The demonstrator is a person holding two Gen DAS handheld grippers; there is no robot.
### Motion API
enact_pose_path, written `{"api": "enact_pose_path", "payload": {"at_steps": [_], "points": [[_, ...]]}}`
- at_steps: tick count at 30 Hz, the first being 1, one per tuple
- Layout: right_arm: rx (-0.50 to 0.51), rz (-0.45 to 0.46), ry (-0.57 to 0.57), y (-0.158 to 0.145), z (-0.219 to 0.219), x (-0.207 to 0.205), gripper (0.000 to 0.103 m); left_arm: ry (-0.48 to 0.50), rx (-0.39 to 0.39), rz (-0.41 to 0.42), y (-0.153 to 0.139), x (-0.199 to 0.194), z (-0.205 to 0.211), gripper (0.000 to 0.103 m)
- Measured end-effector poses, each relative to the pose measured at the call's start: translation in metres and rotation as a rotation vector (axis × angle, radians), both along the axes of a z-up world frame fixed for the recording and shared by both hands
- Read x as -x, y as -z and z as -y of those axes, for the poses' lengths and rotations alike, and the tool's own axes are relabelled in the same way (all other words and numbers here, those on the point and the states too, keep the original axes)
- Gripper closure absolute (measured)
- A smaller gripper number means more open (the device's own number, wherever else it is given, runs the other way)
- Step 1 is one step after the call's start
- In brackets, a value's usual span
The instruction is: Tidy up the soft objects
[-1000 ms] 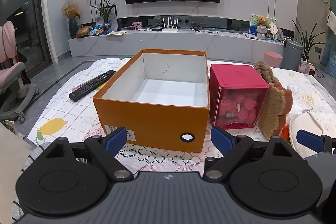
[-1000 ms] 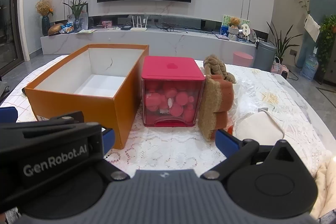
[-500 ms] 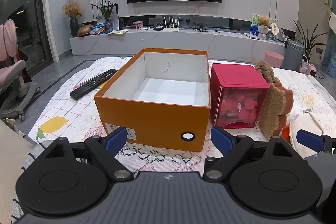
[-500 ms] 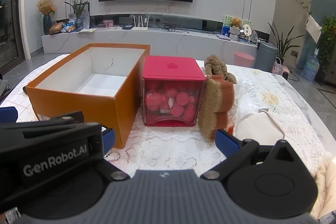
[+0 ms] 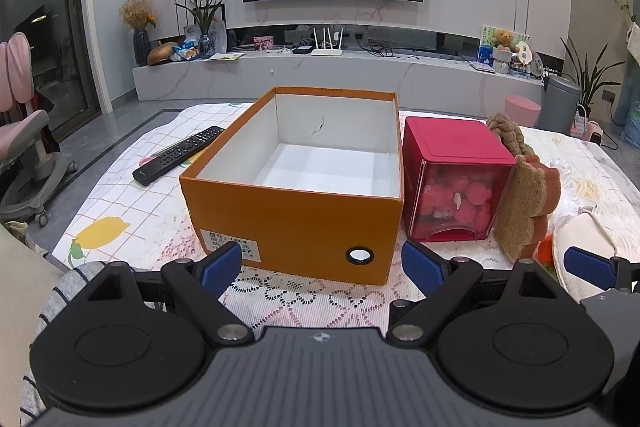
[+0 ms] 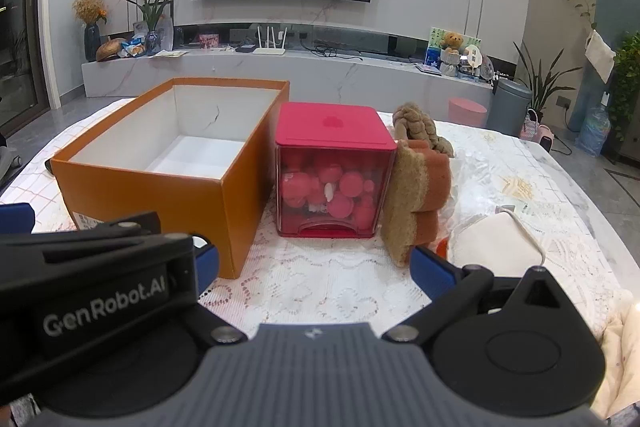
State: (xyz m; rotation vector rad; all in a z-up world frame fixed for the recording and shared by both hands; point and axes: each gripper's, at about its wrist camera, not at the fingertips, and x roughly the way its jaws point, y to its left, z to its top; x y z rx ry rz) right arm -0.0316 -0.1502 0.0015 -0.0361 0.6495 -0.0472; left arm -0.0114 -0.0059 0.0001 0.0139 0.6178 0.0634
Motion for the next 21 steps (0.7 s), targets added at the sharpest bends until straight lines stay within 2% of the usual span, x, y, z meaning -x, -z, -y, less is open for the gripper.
{"api": "enact_pose_path", "payload": {"at_steps": [21], "points": [[0.007, 0.003, 0.008, 0.0009, 0.0045, -0.0001, 0.004, 0.028, 0.008, 0.005, -0.0015, -0.0020, 0.0049, 0.000]]}}
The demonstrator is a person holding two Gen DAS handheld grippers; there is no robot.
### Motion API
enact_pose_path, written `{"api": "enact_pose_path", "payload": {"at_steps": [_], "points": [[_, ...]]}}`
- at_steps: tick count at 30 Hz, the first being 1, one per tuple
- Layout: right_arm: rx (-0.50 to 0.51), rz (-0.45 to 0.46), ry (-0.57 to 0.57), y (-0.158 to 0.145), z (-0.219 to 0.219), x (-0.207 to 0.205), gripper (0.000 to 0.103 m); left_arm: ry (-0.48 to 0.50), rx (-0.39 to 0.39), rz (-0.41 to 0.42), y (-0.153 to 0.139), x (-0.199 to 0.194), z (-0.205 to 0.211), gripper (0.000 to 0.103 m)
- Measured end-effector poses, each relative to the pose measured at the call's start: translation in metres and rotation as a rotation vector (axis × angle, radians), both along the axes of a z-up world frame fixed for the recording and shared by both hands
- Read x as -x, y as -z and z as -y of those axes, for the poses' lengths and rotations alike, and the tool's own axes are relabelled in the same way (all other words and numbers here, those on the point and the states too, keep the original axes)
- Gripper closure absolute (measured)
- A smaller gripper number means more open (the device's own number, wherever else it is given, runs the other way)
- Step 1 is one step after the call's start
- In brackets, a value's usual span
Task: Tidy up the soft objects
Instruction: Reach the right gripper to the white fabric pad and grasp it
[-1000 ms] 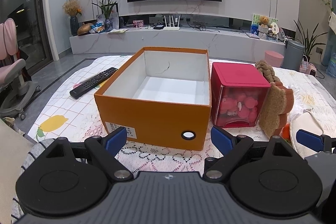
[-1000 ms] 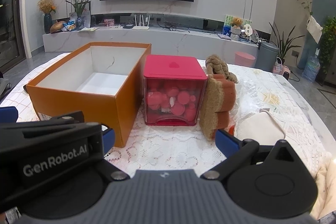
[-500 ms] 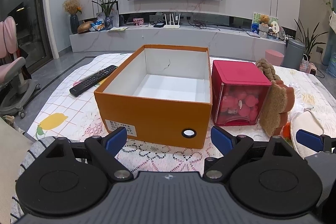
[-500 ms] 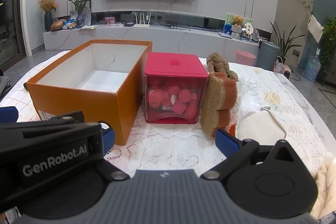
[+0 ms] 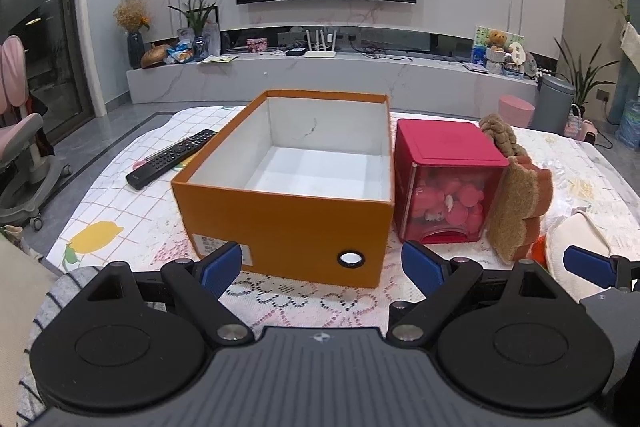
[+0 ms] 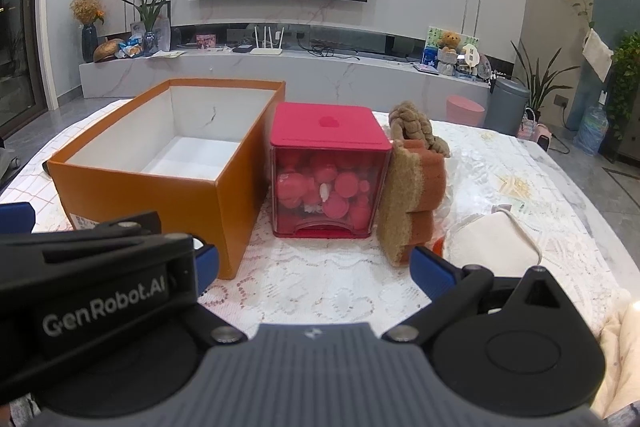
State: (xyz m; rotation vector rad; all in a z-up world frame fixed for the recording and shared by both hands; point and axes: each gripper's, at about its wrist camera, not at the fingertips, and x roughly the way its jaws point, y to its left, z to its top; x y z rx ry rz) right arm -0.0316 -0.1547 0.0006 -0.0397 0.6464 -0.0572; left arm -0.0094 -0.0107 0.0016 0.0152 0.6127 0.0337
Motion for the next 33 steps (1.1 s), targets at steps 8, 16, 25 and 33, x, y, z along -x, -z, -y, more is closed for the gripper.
{"api": "enact_pose_path", "payload": {"at_steps": [8, 16, 25, 33], "points": [[-0.006, -0.009, 0.072, -0.008, 0.034, -0.001, 0.003, 0.181, 0.014, 0.031, -0.006, -0.015, 0.027, 0.000], [-0.064, -0.163, 0.342, 0.006, 0.129, -0.023, 0.003, 0.389, 0.026, 0.025, 0.001, -0.040, 0.053, 0.000], [-0.248, -0.371, 0.472, 0.035, 0.186, -0.083, 0.003, 0.634, -0.028, 0.065, 0.036, -0.054, 0.098, 0.000], [-0.383, -0.424, 0.582, 0.061, 0.220, -0.120, 0.003, 0.716, 0.013, 0.078, 0.067, -0.052, 0.107, 0.000]]}}
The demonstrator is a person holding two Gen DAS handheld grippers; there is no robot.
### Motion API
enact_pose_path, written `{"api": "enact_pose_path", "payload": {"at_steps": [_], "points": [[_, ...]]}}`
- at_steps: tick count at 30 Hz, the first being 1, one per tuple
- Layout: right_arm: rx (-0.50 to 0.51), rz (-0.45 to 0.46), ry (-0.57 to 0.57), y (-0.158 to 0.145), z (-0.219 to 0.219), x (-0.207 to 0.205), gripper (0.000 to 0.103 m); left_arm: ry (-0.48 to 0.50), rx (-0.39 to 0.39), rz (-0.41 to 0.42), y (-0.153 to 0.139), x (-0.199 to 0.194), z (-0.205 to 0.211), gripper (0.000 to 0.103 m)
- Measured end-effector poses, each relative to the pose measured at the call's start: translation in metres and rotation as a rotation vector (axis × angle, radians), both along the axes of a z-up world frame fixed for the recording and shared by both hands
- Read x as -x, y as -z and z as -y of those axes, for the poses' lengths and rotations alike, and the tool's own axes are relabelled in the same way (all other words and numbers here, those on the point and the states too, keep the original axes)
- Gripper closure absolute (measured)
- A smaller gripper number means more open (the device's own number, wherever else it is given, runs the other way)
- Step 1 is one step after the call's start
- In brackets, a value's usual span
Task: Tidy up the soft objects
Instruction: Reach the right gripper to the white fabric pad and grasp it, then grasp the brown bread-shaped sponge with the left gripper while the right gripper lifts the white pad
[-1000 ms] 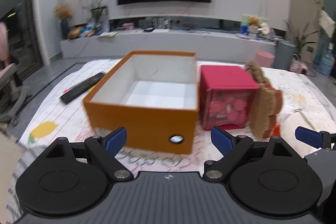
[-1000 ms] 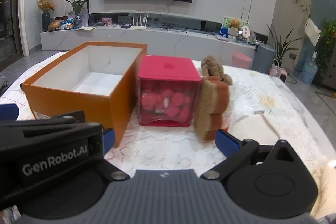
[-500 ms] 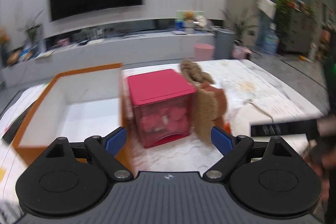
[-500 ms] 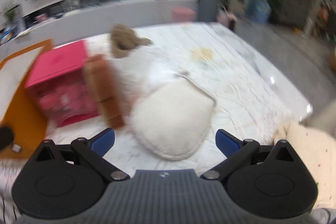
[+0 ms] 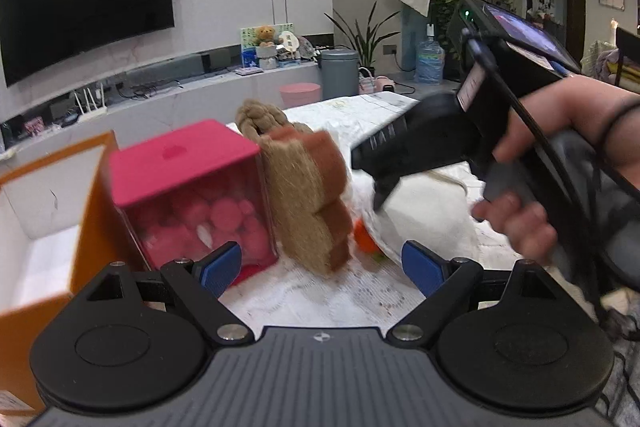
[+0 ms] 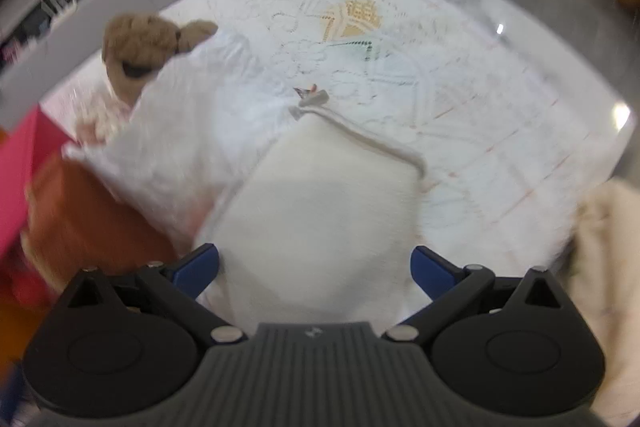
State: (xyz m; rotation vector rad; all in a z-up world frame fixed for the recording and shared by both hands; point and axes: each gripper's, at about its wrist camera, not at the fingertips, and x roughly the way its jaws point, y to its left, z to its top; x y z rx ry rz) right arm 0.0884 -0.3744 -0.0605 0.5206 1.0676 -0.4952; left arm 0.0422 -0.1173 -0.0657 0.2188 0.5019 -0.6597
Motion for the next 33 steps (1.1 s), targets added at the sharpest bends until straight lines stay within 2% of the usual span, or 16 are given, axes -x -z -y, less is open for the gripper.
{"api": "enact_pose_path", "payload": {"at_steps": [5, 10, 11, 13, 15, 17, 19, 21, 23, 25, 30, 33], "points": [[-0.169, 0.048, 0.108, 0.017, 0.012, -0.002, 0.003, -0.028, 0.045, 0.002, 0.004, 0.003, -0.008, 0.000], [-0.174, 0.060, 0.121, 0.025, 0.012, -0.006, 0.002, -0.049, 0.031, -0.018, 0.008, -0.002, -0.008, 0.000], [-0.190, 0.067, 0.124, 0.025, 0.014, -0.005, 0.005, -0.054, 0.023, -0.020, 0.009, -0.003, -0.007, 0.000], [-0.220, 0.104, 0.132, 0.021, 0.019, 0.001, 0.024, -0.054, 0.009, -0.017, 0.012, -0.003, -0.007, 0.000], [-0.303, 0.175, 0.128, 0.019, 0.026, 0.008, 0.058, -0.051, -0.004, -0.003, 0.014, 0.002, -0.005, 0.000], [-0.355, 0.210, 0.103, 0.020, 0.029, 0.011, 0.063, -0.049, -0.010, 0.011, 0.015, 0.005, -0.003, 0.000], [-0.374, 0.233, 0.104, 0.020, 0.031, 0.015, 0.072, -0.043, -0.010, 0.020, 0.013, 0.007, -0.004, 0.000], [-0.399, 0.250, 0.128, 0.015, 0.035, 0.022, 0.088, -0.043, -0.006, 0.029, 0.012, 0.007, -0.004, 0.000], [-0.352, 0.260, 0.144, 0.007, 0.037, 0.030, 0.094, -0.051, -0.008, 0.031, 0.013, 0.008, -0.006, 0.000], [-0.298, 0.259, 0.146, 0.003, 0.041, 0.032, 0.095, -0.060, -0.014, 0.030, 0.013, 0.008, -0.005, 0.000], [-0.312, 0.308, 0.182, -0.008, 0.050, 0.048, 0.095, -0.054, -0.003, 0.025, 0.010, 0.006, 0.003, 0.000], [-0.209, 0.296, 0.147, -0.020, 0.047, 0.046, 0.095, -0.018, -0.021, 0.045, 0.011, 0.003, 0.020, 0.000]]}}
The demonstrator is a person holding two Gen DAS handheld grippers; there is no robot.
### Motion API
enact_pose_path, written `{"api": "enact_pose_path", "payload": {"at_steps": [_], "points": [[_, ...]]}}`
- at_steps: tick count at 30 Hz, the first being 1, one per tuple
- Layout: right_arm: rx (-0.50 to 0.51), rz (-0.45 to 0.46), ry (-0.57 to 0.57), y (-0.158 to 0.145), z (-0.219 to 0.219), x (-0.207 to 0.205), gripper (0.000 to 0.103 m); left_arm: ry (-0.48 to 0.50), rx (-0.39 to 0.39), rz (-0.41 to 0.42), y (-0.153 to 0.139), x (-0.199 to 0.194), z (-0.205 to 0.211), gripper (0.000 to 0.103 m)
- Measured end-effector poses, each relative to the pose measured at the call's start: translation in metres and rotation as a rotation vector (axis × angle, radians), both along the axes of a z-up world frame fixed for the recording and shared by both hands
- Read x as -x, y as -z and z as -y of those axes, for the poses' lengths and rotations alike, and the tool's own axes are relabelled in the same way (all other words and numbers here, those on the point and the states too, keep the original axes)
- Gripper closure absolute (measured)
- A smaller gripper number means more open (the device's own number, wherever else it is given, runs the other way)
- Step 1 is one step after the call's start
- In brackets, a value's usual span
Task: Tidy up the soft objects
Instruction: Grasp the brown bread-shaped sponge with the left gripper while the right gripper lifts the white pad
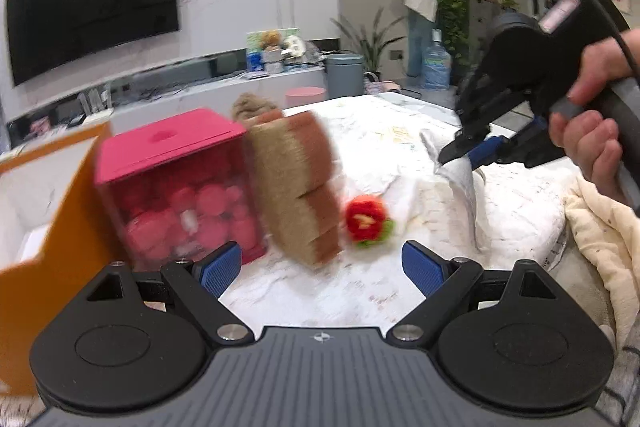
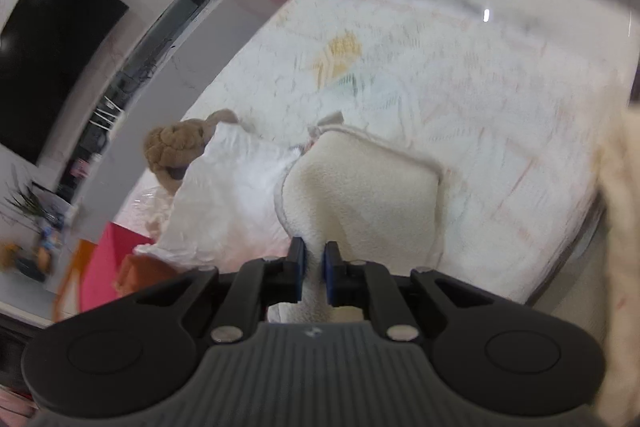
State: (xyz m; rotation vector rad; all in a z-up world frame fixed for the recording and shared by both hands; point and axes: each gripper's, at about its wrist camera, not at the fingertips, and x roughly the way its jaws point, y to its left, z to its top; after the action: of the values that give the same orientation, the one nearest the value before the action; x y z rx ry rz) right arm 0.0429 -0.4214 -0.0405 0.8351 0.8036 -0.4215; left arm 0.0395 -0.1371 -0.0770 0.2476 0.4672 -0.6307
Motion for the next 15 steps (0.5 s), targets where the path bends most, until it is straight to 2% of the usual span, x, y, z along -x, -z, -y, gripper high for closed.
{"api": "enact_pose_path", "payload": {"at_steps": [2, 4, 8, 13, 15], "points": [[0.071, -0.035, -0.001, 0.000, -0.003, -0.004, 0.095, -0.033, -0.016, 0.045, 0.003, -0.004, 0.015, 0.000], [0.094, -0.065, -0.003, 0.005, -0.003, -0.007, 0.095, -0.088, -0.017, 0.069, 0.007, -0.010, 0.027, 0.000], [0.043, -0.067, 0.010, 0.015, 0.005, -0.008, 0.095, -0.231, 0.019, 0.106, 0.015, -0.021, 0.047, 0.001], [0.008, -0.065, 0.038, 0.020, 0.014, -0.008, 0.095, -0.319, 0.088, 0.192, 0.009, -0.024, 0.069, 0.002], [0.001, -0.055, 0.052, 0.019, 0.017, -0.006, 0.095, -0.368, 0.084, 0.195, 0.007, -0.030, 0.080, 0.008]]}}
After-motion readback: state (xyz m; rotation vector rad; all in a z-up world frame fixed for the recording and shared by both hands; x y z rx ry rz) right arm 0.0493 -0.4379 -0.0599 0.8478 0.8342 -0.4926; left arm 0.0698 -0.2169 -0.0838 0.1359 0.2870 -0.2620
